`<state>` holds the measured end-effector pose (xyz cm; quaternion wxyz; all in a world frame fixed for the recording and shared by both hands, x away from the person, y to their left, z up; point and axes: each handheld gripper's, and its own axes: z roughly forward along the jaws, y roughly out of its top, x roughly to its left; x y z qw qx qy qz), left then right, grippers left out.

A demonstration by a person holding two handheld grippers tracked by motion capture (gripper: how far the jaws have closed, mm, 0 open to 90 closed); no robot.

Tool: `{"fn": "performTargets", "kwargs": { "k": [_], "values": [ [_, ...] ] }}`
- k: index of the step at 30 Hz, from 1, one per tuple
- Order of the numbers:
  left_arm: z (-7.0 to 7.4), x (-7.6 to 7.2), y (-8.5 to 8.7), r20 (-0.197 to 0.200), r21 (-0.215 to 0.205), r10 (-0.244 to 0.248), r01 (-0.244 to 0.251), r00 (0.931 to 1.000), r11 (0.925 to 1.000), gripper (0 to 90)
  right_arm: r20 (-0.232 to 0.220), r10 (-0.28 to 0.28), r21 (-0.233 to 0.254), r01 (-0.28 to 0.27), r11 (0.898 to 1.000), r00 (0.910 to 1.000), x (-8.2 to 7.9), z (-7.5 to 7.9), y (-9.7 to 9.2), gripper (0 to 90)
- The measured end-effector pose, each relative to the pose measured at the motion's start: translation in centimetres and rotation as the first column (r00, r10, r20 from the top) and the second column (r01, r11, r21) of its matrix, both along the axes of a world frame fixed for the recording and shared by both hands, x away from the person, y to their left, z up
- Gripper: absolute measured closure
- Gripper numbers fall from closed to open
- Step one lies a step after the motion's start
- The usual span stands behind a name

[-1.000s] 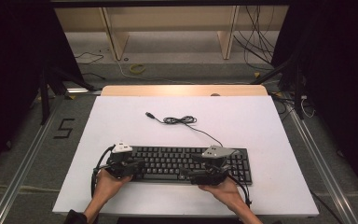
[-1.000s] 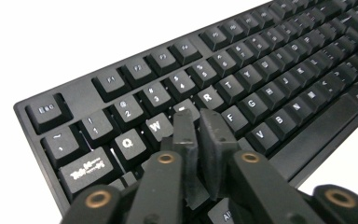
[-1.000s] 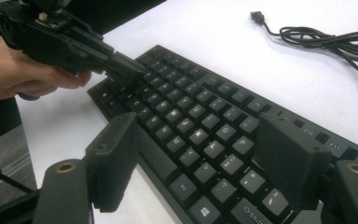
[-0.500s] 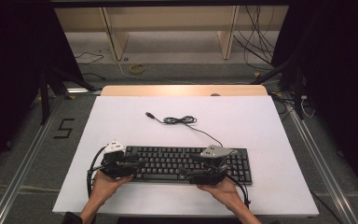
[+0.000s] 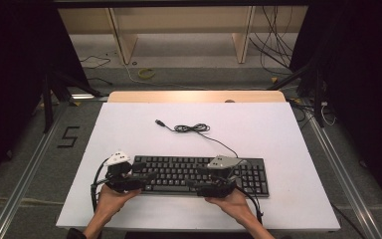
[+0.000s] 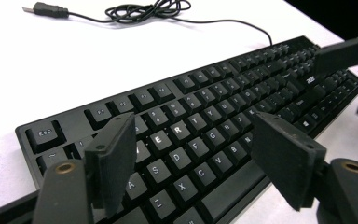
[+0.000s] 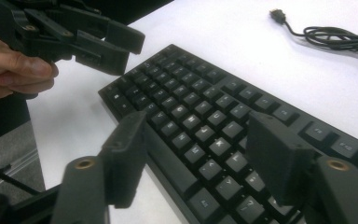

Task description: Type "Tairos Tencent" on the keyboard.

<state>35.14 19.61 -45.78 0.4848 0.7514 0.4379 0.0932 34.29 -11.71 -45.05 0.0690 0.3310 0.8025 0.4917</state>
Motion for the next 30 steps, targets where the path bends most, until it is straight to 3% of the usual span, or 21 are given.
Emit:
{"fn": "performTargets", "kwargs": {
  "k": [11, 23, 30],
  "values": [
    [0.3, -0.7, 0.4, 0.024, -0.042, 0.006, -0.005, 0.9997, 0.9991, 26.1, -0.009, 0.038, -0.017, -0.038, 0.999, 0.9992, 0.0, -0.5, 1.5, 61.4],
    [0.4, -1.2, 0.8, 0.035, -0.043, 0.014, -0.013, 0.9993, 0.999, 25.7, -0.028, 0.084, -0.065, -0.086, 0.994, 0.996, 0.1, -1.5, 3.7, 84.1],
    [0.3, -1.4, 0.9, 0.039, -0.04, 0.015, -0.014, 0.9991, 0.9991, 25.4, -0.034, 0.091, -0.096, -0.094, 0.991, 0.9953, 0.3, -2.0, 4.7, 90.0]
  ]
}}
